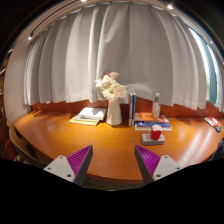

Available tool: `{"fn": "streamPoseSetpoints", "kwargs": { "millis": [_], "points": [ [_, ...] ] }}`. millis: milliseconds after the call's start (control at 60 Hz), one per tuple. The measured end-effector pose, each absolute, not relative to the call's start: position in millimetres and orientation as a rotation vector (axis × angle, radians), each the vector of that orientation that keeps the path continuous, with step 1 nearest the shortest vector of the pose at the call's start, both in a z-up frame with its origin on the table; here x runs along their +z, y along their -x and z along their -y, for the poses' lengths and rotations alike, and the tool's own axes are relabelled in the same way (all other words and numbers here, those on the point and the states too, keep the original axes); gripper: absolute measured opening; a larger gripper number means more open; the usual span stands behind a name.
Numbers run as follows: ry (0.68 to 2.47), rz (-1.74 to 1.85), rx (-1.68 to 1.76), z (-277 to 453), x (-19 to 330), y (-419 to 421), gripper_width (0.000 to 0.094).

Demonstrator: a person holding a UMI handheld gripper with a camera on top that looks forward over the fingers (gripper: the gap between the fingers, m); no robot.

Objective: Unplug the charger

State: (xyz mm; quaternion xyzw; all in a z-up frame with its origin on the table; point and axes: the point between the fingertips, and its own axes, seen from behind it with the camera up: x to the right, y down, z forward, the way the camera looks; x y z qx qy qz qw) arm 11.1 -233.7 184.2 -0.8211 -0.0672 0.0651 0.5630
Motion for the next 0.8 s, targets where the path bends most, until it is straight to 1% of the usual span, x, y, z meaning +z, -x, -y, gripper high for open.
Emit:
{"fn": "streamPoseSetpoints", "kwargs": {
  "millis": [67,217,283,367,550,800],
  "points": [
    [1.956,0.159,0.143,232,172,-19,0.086],
    [2.025,0.106,0.075,214,128,-70,0.0857],
    [2.049,0.065,0.036,194,107,-101,0.0859],
    [2.064,0.023,-0.016,171,91,-139,0.0859],
    [2.078,-0.017,-0.089,104,70,-203,0.0848],
    [2.042,0.003,-0.067,-6,59,-219,0.0847]
  ]
}}
